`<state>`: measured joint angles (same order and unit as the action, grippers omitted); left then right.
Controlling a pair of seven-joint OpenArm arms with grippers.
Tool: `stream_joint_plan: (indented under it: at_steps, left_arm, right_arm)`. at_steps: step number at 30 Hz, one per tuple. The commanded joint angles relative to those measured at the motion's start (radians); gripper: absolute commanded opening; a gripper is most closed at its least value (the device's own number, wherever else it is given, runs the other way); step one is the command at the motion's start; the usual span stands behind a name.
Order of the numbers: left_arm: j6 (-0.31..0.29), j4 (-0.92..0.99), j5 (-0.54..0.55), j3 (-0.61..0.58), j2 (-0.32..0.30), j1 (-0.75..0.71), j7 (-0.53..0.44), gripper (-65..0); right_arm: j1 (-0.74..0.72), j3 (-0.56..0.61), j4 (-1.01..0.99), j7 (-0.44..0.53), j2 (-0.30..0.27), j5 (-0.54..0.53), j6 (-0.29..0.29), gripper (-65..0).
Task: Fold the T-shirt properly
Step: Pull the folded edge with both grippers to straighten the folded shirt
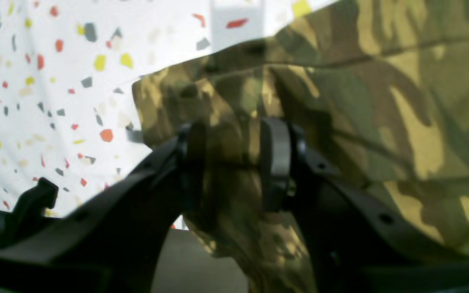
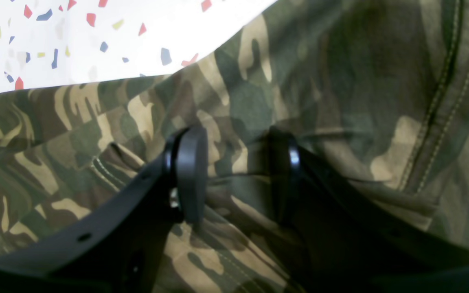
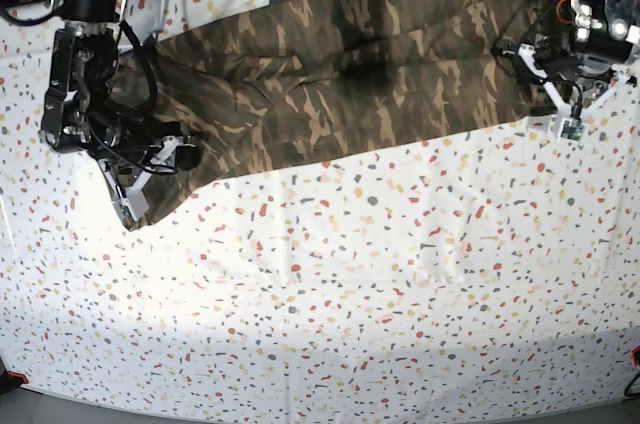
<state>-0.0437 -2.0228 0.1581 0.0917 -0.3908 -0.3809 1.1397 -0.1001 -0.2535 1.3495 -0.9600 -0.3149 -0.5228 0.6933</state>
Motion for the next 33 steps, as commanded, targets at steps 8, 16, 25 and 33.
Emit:
stream_joint_plan:
  at_steps: [8, 16, 25, 33]
  left_arm:
    - [-0.055, 0.189, 0.15, 0.005, 0.078, -0.026, -0.061, -41.3]
    - [-0.13, 0.554, 0.251, 0.005, 0.08, 0.059, -0.076, -41.3]
    - [-0.211, 0.788, 0.25, 0.005, 0.08, 0.194, -0.097, -41.3]
    - [-0.219, 0.921, 0.119, 0.005, 0.08, 0.266, -0.134, -41.3]
  right_arm:
    - [-0.019, -0.002, 0.016, 0.002, -0.011, -0.009, 0.005, -39.5]
    - [-0.019, -0.002, 0.016, 0.014, -0.012, -0.009, 0.005, -39.5]
    - [-0.019, -0.002, 0.016, 0.019, -0.012, -0.009, 0.005, -39.6]
    - [-0.019, -0.002, 0.013, 0.09, -0.011, 0.021, 0.005, -39.5]
